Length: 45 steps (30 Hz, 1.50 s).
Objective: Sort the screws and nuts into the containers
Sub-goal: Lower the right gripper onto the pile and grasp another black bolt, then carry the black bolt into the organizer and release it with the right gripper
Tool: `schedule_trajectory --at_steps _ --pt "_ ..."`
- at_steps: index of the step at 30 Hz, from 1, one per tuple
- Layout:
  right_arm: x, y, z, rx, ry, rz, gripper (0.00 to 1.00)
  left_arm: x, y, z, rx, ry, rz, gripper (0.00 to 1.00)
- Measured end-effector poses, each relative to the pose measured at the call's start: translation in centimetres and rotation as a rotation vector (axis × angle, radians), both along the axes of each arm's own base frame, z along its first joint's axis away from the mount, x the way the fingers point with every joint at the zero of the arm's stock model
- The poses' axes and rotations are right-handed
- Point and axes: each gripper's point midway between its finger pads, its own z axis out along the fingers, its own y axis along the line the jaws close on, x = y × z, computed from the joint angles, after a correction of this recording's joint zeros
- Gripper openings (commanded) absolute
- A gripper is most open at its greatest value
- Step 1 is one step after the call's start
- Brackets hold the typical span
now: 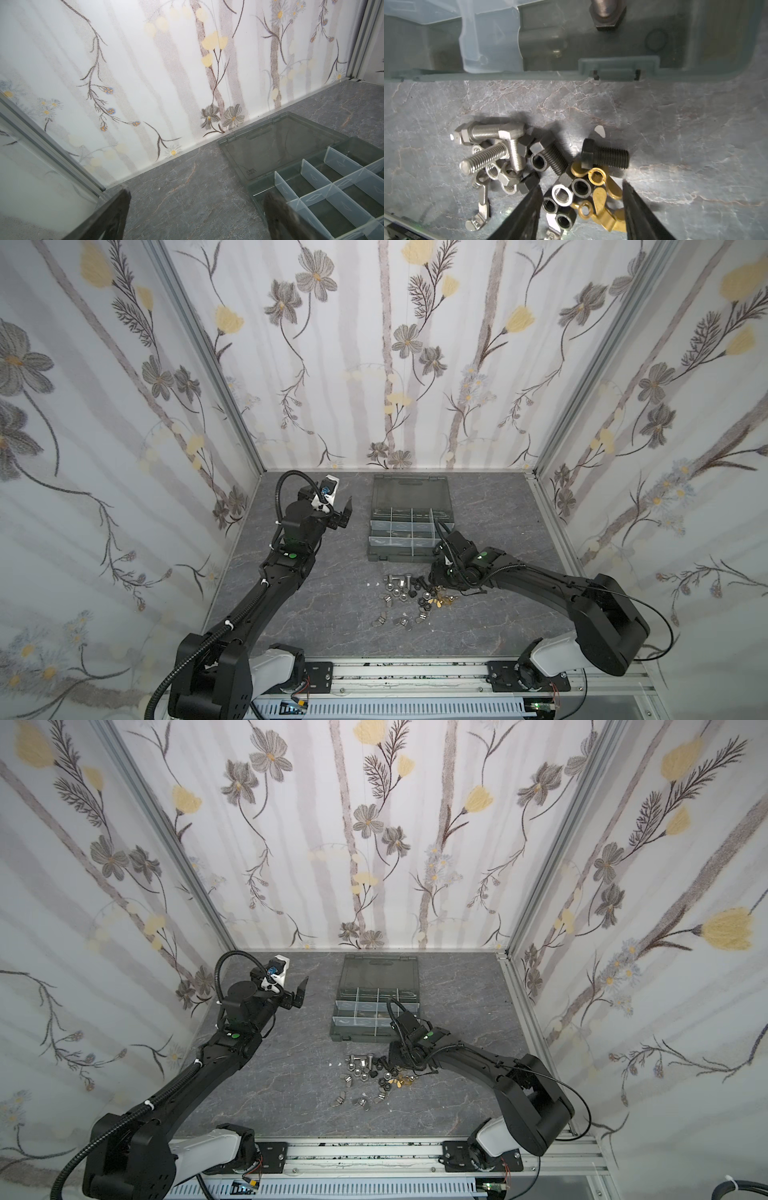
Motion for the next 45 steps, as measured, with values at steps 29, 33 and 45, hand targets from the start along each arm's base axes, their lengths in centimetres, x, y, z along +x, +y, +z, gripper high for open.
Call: schedule_trajectory --at_steps 29,33,45 --pt "1.6 -0.9 -3.5 -0.186 0.107 -0.059 0.46 -0.3 -0.1 -0.7 0.009 0.011 -0.01 1.0" --pt "1.6 -1.0 -3.8 -0.192 0.112 -0.055 0.39 -0.4 -0.1 -0.9 0.011 0.014 -0.01 1.0" --pt "2.5 -1.8 -2.1 -0.198 0.088 -0.067 0.31 -0.4 -0.1 -0.8 0.016 0.009 -0.011 1.0"
